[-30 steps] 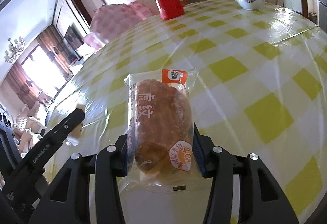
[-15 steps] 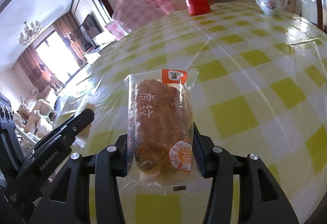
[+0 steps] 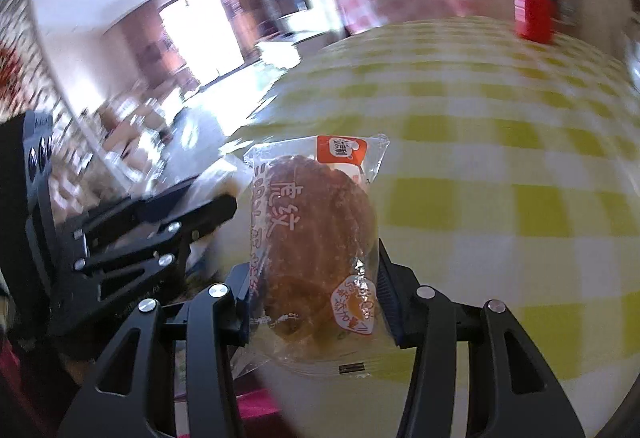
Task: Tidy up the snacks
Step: 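Carry bread packet with right gripper into purple container while left drops cookie packet there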
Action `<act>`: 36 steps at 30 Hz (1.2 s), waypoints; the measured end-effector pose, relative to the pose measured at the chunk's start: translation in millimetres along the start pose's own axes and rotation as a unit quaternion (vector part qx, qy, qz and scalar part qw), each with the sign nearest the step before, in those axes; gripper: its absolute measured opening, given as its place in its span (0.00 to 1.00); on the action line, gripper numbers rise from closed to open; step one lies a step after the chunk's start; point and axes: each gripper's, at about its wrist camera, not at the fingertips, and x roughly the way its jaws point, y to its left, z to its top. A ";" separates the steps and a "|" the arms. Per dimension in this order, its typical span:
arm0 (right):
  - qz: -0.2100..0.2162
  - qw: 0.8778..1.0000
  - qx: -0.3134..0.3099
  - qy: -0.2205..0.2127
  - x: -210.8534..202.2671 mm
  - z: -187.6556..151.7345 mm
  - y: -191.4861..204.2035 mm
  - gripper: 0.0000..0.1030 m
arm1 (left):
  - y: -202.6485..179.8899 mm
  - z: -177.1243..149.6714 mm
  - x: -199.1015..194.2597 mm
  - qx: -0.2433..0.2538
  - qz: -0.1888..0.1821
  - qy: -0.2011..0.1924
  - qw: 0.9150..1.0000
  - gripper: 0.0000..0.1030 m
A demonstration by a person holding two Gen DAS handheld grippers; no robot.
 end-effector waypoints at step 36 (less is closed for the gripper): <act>0.000 0.964 -0.172 0.201 68.1 -45.2 166.9 0.86 | 147.6 -85.5 -24.6 -0.178 0.192 0.163 0.951 0.99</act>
